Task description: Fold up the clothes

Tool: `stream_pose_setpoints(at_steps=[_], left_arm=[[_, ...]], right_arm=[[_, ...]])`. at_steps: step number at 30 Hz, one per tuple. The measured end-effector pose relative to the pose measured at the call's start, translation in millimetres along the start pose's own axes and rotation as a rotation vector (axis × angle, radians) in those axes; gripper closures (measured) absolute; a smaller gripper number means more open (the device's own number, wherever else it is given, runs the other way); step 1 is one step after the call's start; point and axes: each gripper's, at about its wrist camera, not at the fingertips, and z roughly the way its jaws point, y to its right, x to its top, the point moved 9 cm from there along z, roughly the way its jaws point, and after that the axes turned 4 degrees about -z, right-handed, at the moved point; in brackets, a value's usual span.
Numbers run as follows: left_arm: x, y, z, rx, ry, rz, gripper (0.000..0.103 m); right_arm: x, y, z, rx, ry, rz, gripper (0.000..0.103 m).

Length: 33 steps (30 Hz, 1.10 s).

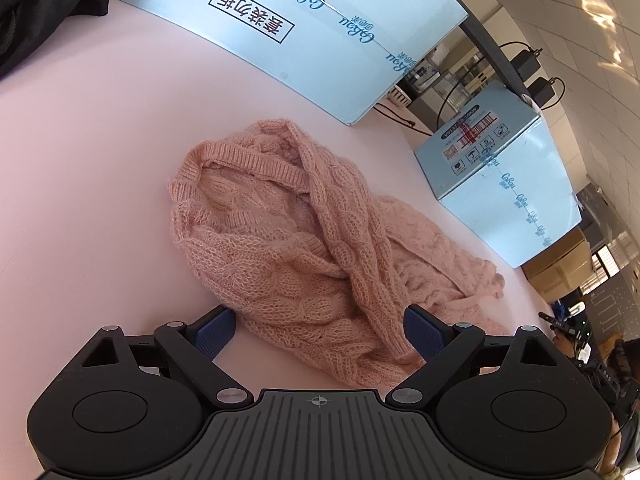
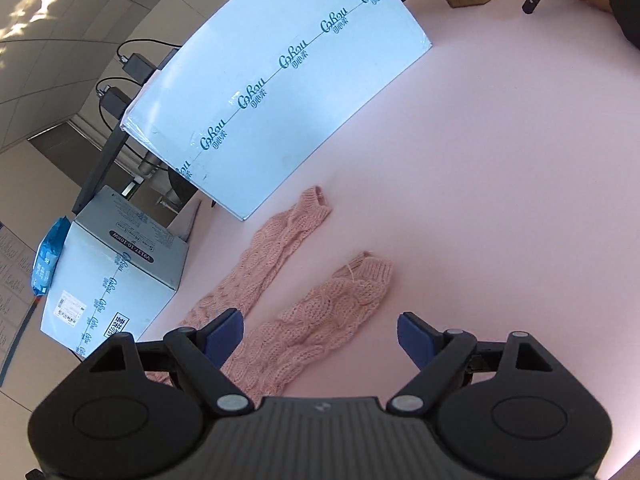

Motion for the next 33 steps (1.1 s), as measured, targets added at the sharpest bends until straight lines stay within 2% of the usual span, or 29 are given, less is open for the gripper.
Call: stream_pose_setpoints(at_steps=[6, 11, 16, 21, 25, 29, 30, 33], left_arm=[[1, 2, 3, 0.026, -0.005, 0.019, 0.010], [1, 3, 5, 0.041, 0.013, 0.036, 0.010], [3, 1, 7, 0.041, 0.068, 0.025, 0.011], [3, 6, 11, 0.074, 0.085, 0.073, 0.011], [3, 11, 16, 0.124, 0.092, 0.140, 0.013], [3, 16, 22, 0.191, 0.106, 0.226, 0.022], [2, 17, 22, 0.206, 0.111, 0.244, 0.029], [2, 15, 22, 0.231, 0.119, 0.253, 0.046]], right_arm=[[-7, 8, 16, -0.018, -0.063, 0.046, 0.016], [-4, 10, 27, 0.001, -0.020, 0.086, 0.016], [0, 9, 39, 0.053, 0.031, 0.097, 0.015], [-1, 4, 46, 0.059, 0.041, 0.065, 0.017], [-1, 1, 52, 0.041, 0.049, 0.023, 0.023], [1, 0, 57, 0.036, 0.048, 0.010, 0.031], [1, -1, 58, 0.036, 0.044, 0.005, 0.033], [2, 2, 60, 0.020, 0.036, 0.003, 0.050]])
